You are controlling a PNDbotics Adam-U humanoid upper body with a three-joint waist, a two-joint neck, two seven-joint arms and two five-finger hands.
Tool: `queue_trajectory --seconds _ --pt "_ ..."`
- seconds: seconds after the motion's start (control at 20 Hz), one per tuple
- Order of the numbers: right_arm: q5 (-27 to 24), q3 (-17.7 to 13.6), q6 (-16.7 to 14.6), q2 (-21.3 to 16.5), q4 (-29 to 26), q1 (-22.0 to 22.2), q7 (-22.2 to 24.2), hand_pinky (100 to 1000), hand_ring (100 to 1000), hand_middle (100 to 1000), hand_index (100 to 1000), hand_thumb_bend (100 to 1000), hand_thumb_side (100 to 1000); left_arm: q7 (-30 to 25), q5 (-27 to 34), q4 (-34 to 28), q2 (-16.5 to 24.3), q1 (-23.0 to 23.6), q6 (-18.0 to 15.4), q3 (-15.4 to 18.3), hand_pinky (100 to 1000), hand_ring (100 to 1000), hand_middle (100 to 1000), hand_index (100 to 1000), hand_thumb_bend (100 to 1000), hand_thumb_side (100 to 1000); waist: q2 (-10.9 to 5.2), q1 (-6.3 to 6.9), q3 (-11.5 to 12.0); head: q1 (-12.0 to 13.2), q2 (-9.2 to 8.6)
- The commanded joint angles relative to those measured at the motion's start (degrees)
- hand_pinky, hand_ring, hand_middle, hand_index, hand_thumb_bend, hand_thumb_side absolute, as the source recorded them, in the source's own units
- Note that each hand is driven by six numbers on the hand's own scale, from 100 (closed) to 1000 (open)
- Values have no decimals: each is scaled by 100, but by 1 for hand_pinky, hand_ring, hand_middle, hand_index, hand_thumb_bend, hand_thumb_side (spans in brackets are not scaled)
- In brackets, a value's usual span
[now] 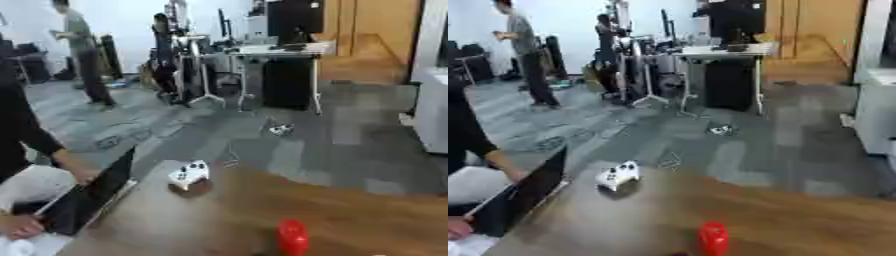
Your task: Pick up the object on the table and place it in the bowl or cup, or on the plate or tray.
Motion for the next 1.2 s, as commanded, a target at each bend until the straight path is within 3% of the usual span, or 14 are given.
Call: queue_trajectory --seconds 0.05,0.4,0.55,0.75,1.0,1.2 --pt "33 -29 4 7 -55 -82 5 461 671 699 878 100 709 58 -52 -111 37 -67 -2 89 495 610 687 879 343 849 -31 -29 -7 -140 -154" --pt "56 -25 -1 12 -53 -77 12 461 671 699 878 100 709 180 -196 -145 66 -85 21 132 509 623 687 886 345 845 -21 -32 -44 -220 51" --pt "56 -23 -1 28 -53 -88 19 461 670 697 877 100 709 195 -262 -158 96 -131 37 152 506 625 689 886 345 842 -13 -42 -85 -315 245" --pt "67 -26 -2 44 -62 -85 19 460 670 696 877 100 709 218 -339 -166 175 -205 59 196 507 628 693 888 348 836 0 -65 -192 -445 577" --pt "85 -11 0 64 -62 -99 32 460 670 696 877 100 709 147 -559 -139 346 -427 128 226 511 635 702 892 359 823 34 -66 -282 -580 1176" --pt "104 -4 -2 81 -59 -119 43 460 670 696 878 100 709 127 -650 -71 431 -598 174 243 513 637 700 892 379 811 68 -65 -344 -557 1364"
